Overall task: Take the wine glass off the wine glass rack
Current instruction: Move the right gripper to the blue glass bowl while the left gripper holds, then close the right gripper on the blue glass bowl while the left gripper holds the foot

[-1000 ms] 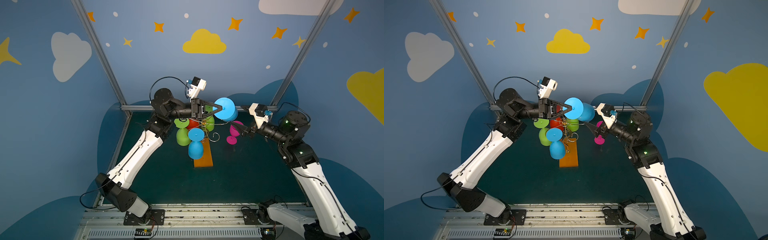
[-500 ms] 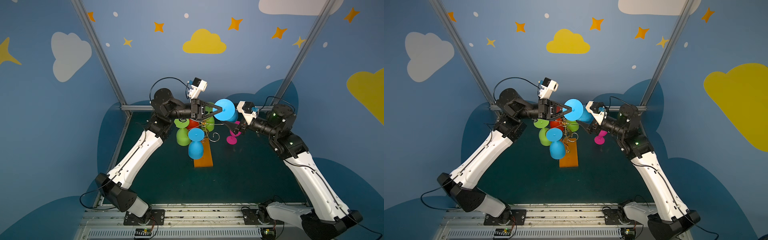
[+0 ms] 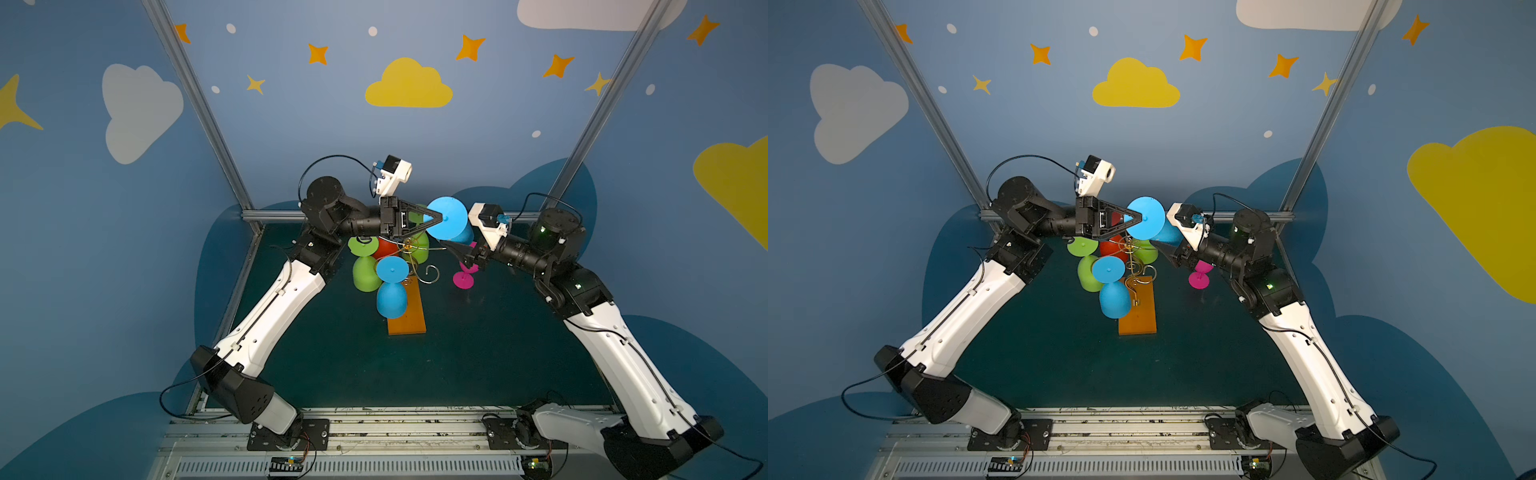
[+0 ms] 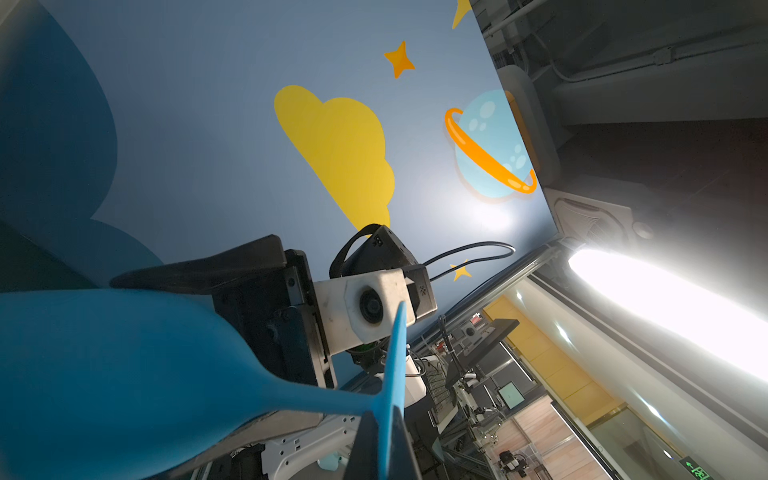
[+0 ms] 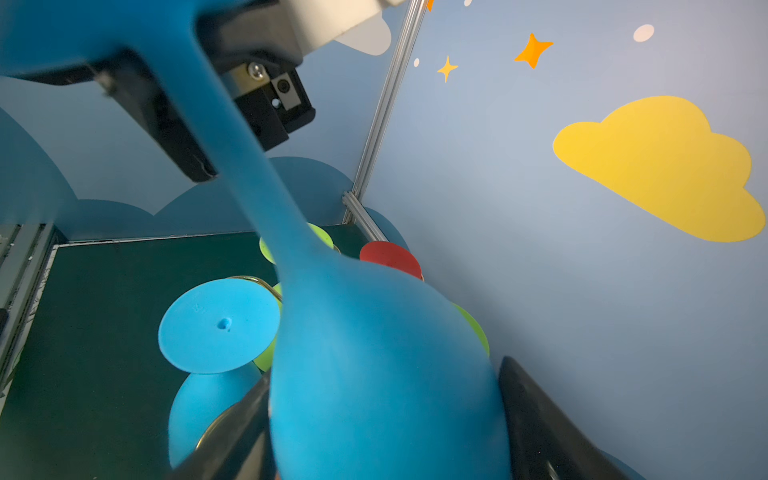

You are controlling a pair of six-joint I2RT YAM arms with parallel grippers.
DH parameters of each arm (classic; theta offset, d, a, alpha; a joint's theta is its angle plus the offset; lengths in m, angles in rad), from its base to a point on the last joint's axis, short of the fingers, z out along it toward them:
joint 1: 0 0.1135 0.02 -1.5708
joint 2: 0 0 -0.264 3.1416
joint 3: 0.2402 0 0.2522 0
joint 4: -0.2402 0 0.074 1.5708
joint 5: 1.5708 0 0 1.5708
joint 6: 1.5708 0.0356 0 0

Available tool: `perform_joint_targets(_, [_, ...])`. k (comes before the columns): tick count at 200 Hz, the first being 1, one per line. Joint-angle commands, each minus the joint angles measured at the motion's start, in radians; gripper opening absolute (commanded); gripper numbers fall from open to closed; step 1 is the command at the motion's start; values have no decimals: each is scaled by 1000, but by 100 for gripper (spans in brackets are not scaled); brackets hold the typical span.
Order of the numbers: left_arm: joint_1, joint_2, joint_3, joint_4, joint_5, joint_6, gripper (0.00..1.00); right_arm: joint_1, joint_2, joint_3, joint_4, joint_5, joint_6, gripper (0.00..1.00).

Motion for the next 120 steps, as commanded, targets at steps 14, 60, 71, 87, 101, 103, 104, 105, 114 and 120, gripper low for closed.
perform_joint_targets(14, [6, -21, 7, 65, 10, 27, 35, 11, -26, -1, -29, 46, 63, 58])
perform_joint_targets(60, [22, -69, -9, -174, -108, 319, 74, 13, -46, 63, -177, 188, 167, 47])
perform_joint_targets(71, [22, -81, -14, -257, -176, 437, 78, 12, -56, 75, -213, 222, 190, 44])
perform_joint_targets(87, [20, -92, -31, -329, -290, 581, 78, 13, -72, 91, -268, 262, 215, 41])
perform_joint_targets(101, [18, -95, -47, -350, -370, 687, 77, 15, -81, 112, -315, 293, 231, 39])
perform_joint_targets(103, [17, -95, -49, -351, -381, 705, 77, 16, -81, 116, -324, 295, 233, 38])
perform_joint_targets(104, [17, -95, -51, -351, -387, 712, 77, 17, -81, 117, -328, 297, 234, 38])
perform_joint_targets(105, [16, -97, -51, -351, -393, 721, 76, 17, -81, 120, -333, 299, 235, 38])
perform_joint_targets(114, [7, -100, -63, -350, -447, 805, 75, 17, -80, 137, -377, 314, 245, 37])
perform_joint_targets(120, [-5, -104, -72, -350, -490, 874, 75, 19, -78, 152, -401, 325, 253, 36])
